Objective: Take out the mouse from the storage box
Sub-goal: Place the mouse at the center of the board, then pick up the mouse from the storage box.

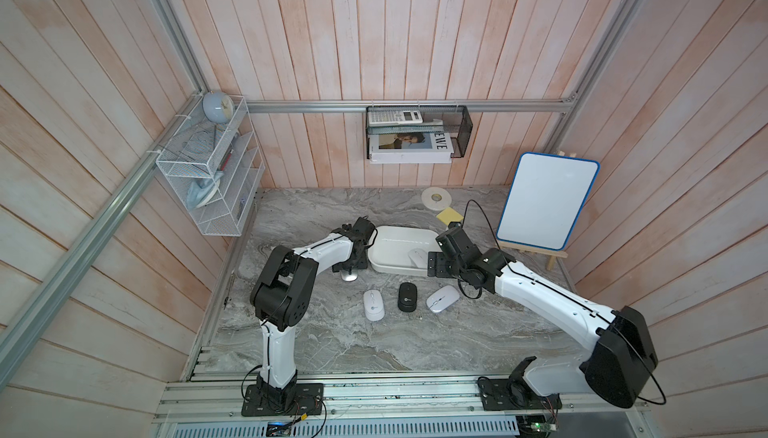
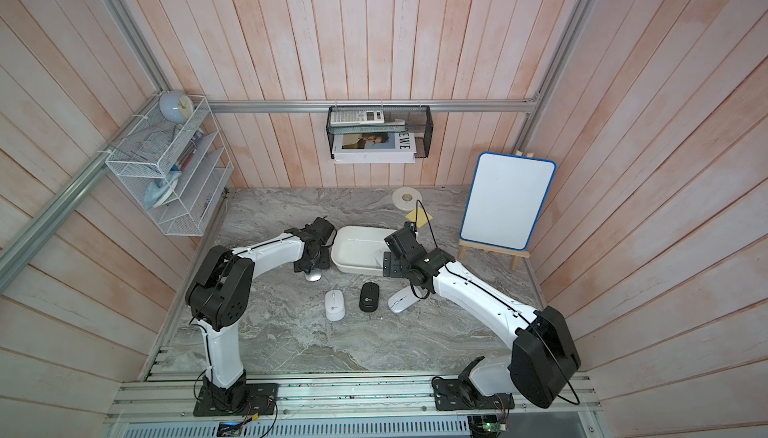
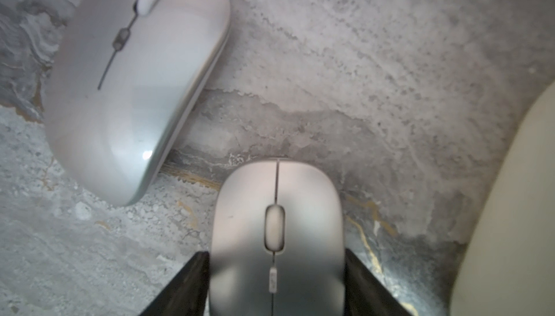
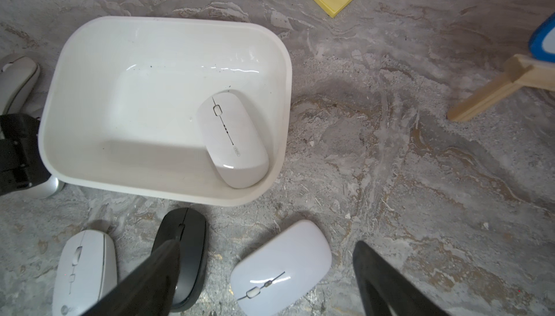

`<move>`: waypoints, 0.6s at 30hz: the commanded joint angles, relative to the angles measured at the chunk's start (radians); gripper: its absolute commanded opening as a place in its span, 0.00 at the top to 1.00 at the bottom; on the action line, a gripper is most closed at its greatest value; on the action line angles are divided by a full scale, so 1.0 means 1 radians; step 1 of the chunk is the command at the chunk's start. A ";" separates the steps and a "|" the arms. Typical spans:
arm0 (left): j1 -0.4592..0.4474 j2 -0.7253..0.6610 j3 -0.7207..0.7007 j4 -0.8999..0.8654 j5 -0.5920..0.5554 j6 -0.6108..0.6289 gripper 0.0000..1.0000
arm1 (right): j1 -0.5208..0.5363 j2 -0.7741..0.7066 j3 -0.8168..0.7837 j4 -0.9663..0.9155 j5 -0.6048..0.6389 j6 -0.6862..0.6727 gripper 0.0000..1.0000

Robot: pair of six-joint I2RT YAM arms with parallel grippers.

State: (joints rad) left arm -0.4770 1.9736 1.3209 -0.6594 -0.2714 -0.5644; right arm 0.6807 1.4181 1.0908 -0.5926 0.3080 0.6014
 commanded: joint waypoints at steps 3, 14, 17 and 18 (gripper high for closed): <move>0.006 -0.096 -0.063 0.024 -0.038 -0.012 0.22 | -0.013 0.128 0.129 -0.071 -0.032 0.013 0.07; 0.006 -0.289 -0.222 0.144 -0.104 -0.033 0.15 | -0.017 0.401 0.376 -0.126 -0.089 0.054 0.07; 0.006 -0.325 -0.256 0.178 -0.104 -0.029 0.14 | -0.025 0.475 0.441 -0.167 -0.133 0.058 0.07; 0.006 -0.335 -0.265 0.187 -0.104 -0.028 0.14 | -0.030 0.498 0.464 -0.183 -0.156 0.051 0.07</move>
State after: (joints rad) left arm -0.4759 1.6676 1.0832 -0.5308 -0.3504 -0.5873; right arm 0.6643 1.8668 1.5032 -0.6952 0.2092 0.6388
